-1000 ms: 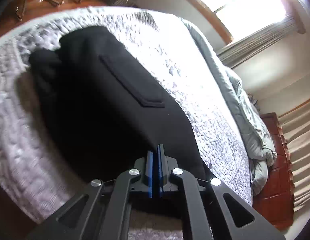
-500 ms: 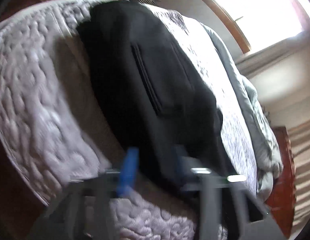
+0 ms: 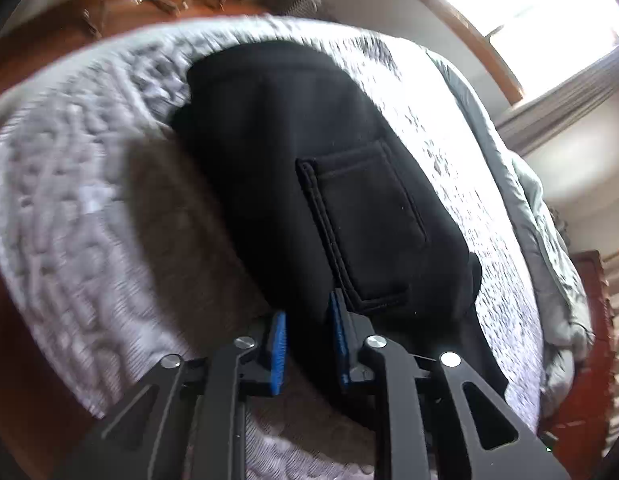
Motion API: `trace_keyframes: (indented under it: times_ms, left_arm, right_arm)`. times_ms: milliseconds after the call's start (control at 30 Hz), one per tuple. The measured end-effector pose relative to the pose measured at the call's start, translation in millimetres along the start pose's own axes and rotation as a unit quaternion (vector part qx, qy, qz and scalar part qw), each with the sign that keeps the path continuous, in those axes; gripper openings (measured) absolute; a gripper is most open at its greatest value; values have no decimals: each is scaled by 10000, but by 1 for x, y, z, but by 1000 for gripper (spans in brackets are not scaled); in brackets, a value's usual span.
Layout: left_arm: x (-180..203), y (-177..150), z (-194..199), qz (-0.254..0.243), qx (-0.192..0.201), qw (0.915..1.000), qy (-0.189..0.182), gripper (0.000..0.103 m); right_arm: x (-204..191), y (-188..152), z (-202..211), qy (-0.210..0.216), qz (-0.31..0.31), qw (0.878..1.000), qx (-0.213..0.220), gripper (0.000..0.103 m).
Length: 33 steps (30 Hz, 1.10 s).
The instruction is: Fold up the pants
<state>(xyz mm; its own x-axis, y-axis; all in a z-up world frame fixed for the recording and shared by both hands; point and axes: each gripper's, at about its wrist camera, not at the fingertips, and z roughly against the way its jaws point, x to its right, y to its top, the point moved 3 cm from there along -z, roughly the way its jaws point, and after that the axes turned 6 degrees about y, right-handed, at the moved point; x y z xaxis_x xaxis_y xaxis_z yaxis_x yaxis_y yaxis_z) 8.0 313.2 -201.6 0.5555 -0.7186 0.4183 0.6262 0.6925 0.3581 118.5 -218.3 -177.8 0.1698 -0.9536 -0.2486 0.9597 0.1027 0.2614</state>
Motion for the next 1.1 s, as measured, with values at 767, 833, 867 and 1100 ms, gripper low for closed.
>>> trace_keyframes:
  times_ms: [767, 833, 867, 1100]
  left_arm:
    - [79, -39, -17, -1661, 53, 9843, 594, 40]
    - [80, -34, -30, -1695, 16, 9834, 639, 40]
    - [84, -31, -27, -1743, -10, 9826, 634, 43]
    - [117, -16, 8, -1998, 26, 9798, 115, 68]
  right_arm:
    - [-22, 18, -13, 220, 342, 9991, -88, 63]
    - [-23, 21, -10, 251, 393, 9988, -167, 63]
    - [-25, 23, -5, 268, 482, 9983, -204, 61]
    - [-68, 69, 31, 1193, 877, 9888, 187, 66]
